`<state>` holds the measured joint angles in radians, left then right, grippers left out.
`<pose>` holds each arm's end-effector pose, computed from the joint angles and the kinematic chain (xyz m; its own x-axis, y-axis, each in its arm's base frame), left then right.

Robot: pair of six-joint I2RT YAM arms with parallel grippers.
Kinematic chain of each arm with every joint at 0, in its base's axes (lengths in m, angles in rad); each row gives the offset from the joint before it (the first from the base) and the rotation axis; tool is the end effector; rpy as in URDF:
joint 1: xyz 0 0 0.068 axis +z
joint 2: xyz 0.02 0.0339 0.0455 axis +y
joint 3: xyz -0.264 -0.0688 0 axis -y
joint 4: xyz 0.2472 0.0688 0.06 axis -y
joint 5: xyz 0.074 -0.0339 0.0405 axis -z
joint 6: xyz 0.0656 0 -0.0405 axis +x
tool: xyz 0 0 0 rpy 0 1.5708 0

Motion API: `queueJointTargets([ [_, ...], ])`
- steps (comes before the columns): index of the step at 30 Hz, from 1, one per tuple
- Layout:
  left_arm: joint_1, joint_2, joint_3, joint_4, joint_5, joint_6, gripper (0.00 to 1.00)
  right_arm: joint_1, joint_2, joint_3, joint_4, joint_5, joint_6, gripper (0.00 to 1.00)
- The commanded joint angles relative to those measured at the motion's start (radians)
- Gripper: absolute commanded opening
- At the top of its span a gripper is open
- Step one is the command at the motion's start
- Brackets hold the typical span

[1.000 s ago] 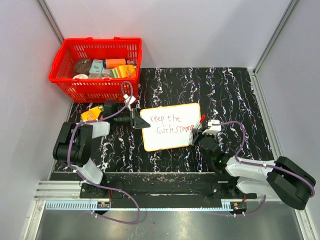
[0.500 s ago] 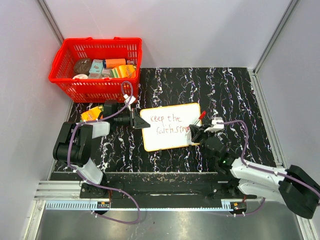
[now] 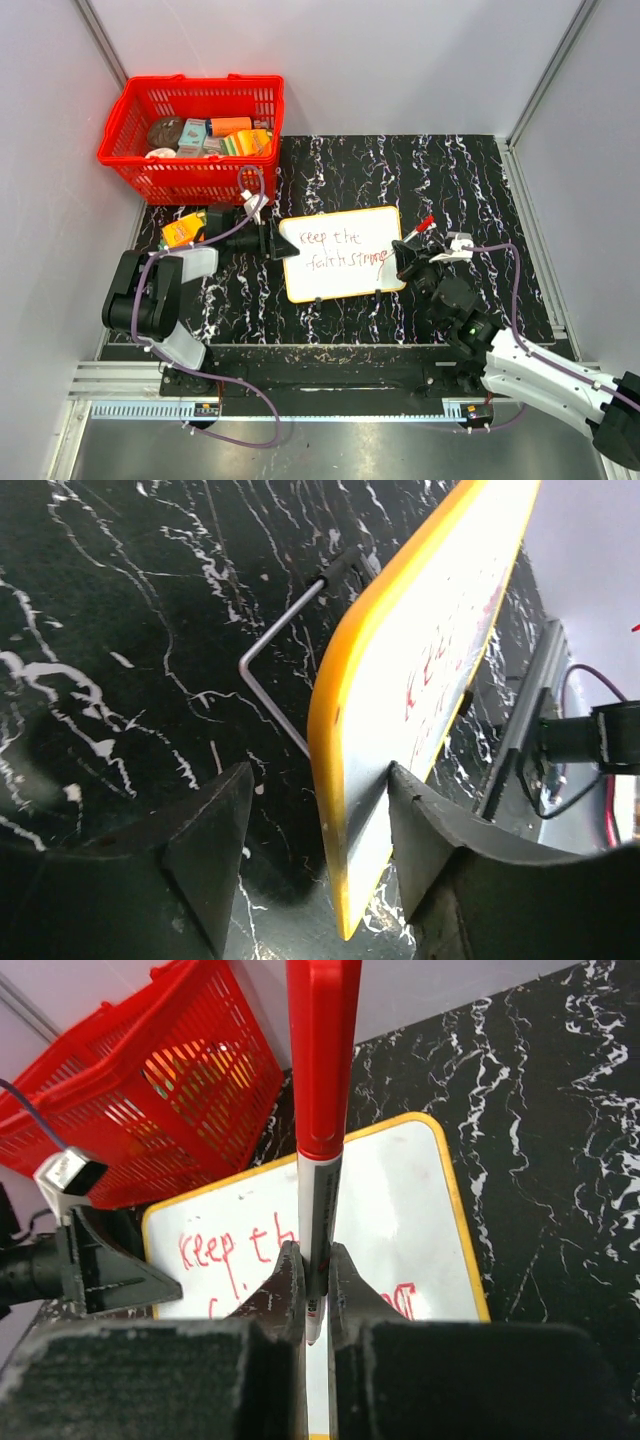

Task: Write a sentence on the whiteboard
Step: Write a sentence on the whiteboard, then place the whiteboard marker at the center of the board.

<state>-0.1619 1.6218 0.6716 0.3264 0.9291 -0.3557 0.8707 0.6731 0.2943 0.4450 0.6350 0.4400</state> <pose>0.3053 -0.1031 0.1448 -0.7975 -0.0810 -0.5979 0.4912 0.4883 -0.7213 0.1535 0.1218 0.2508 -0.0613 0.4595 -0.8861 -0.2302 0.8573 0.4605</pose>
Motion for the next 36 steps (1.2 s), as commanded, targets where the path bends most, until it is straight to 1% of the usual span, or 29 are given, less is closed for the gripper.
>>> queueJointTargets([
  [1, 0.002, -0.094, -0.041, 0.008, -0.177, 0.066, 0.64, 0.005, -0.026, 0.043, -0.097, 0.022, -0.02, 0.0],
  [2, 0.001, -0.138, -0.058, 0.01, -0.19, 0.064, 0.72, 0.005, -0.041, 0.046, -0.112, 0.022, -0.02, 0.0],
  [3, -0.002, -0.166, -0.07, 0.014, -0.202, 0.057, 0.76, 0.005, -0.05, 0.049, -0.138, 0.023, -0.02, 0.0],
  [4, -0.005, -0.198, -0.084, 0.014, -0.244, 0.054, 0.78, 0.004, -0.061, 0.049, -0.152, 0.026, -0.015, 0.0],
  [5, -0.023, -0.271, -0.104, 0.005, -0.278, 0.055, 0.83, 0.004, -0.081, 0.049, -0.163, 0.031, -0.011, 0.0],
  [6, -0.037, -0.314, -0.116, -0.031, -0.32, 0.063, 0.85, 0.004, -0.092, 0.048, -0.19, 0.031, -0.006, 0.0],
  [7, -0.053, -0.362, -0.125, -0.053, -0.423, 0.063, 0.89, 0.004, -0.104, 0.045, -0.204, 0.031, 0.015, 0.0],
  [8, -0.089, -0.458, -0.138, -0.082, -0.484, 0.063, 0.91, 0.004, -0.127, 0.04, -0.221, 0.025, 0.028, 0.0],
  [9, -0.109, -0.508, -0.144, -0.146, -0.534, 0.069, 0.94, 0.004, -0.138, 0.04, -0.254, 0.017, 0.041, 0.0],
  [10, -0.128, -0.555, -0.148, -0.183, -0.649, 0.066, 0.95, 0.004, -0.148, 0.039, -0.278, 0.006, 0.074, 0.0],
  [11, -0.154, -0.651, -0.159, -0.22, -0.692, 0.058, 0.98, 0.004, -0.171, 0.042, -0.305, -0.012, 0.092, 0.0],
  [13, -0.16, -0.747, -0.184, -0.294, -0.752, 0.025, 0.99, 0.004, -0.194, 0.042, -0.396, -0.035, 0.153, 0.0],
  [14, -0.162, -0.837, -0.207, -0.32, -0.769, 0.008, 0.99, 0.004, -0.222, 0.04, -0.428, -0.067, 0.179, 0.0],
  [15, -0.163, -0.885, -0.222, -0.357, -0.779, -0.02, 0.99, 0.004, -0.237, 0.034, -0.503, -0.08, 0.207, 0.0],
  [16, -0.165, -0.931, -0.246, -0.372, -0.789, -0.04, 0.99, 0.004, -0.253, 0.028, -0.54, -0.102, 0.277, 0.0],
  [17, -0.165, -1.017, -0.257, -0.389, -0.793, -0.061, 0.99, 0.004, -0.286, 0.011, -0.577, -0.112, 0.319, 0.0],
  [18, -0.165, -1.057, -0.263, -0.418, -0.794, -0.092, 0.99, 0.004, -0.305, 0.0, -0.639, -0.119, 0.359, 0.0],
  [19, -0.165, -1.092, -0.27, -0.438, -0.814, -0.113, 0.99, 0.004, -0.323, -0.013, -0.669, -0.132, 0.441, 0.0],
  [20, -0.165, -1.15, -0.271, -0.457, -0.823, -0.133, 0.99, 0.002, -0.357, -0.044, -0.693, -0.135, 0.477, 0.0],
  [23, -0.165, -1.218, -0.247, -0.526, -0.84, -0.172, 0.99, 0.002, -0.426, -0.096, -0.788, -0.107, 0.609, 0.0],
  [25, -0.165, -1.223, -0.21, -0.575, -0.846, -0.184, 0.99, 0.002, -0.457, -0.119, -0.85, -0.081, 0.713, 0.0],
  [26, -0.165, -1.211, -0.196, -0.59, -0.845, -0.187, 0.99, 0.002, -0.484, -0.141, -0.858, -0.077, 0.729, 0.0],
  [28, -0.165, -1.164, -0.153, -0.624, -0.839, -0.196, 0.99, 0.001, -0.494, -0.153, -0.884, -0.051, 0.794, 0.04],
  [30, -0.165, -1.116, -0.11, -0.671, -0.826, -0.18, 0.99, 0.002, -0.483, -0.149, -0.927, -0.035, 0.821, 0.11],
  [31, -0.166, -1.076, -0.069, -0.687, -0.832, -0.178, 0.99, 0.002, -0.474, -0.147, -0.936, -0.035, 0.85, 0.18],
  [32, -0.165, -1.062, -0.052, -0.71, -0.835, -0.175, 0.99, 0.002, -0.449, -0.146, -0.936, -0.043, 0.855, 0.22],
  [33, -0.165, -1.05, -0.037, -0.714, -0.837, -0.164, 0.99, 0.001, -0.434, -0.144, -0.936, -0.049, 0.862, 0.28],
  [34, -0.166, -1.039, -0.015, -0.717, -0.842, -0.161, 0.99, 0.002, -0.417, -0.141, -0.937, -0.063, 0.87, 0.38],
  [36, -0.165, -1.042, -0.001, -0.719, -0.848, -0.151, 0.99, 0.002, -0.376, -0.135, -0.937, -0.075, 0.881, 0.5],
])
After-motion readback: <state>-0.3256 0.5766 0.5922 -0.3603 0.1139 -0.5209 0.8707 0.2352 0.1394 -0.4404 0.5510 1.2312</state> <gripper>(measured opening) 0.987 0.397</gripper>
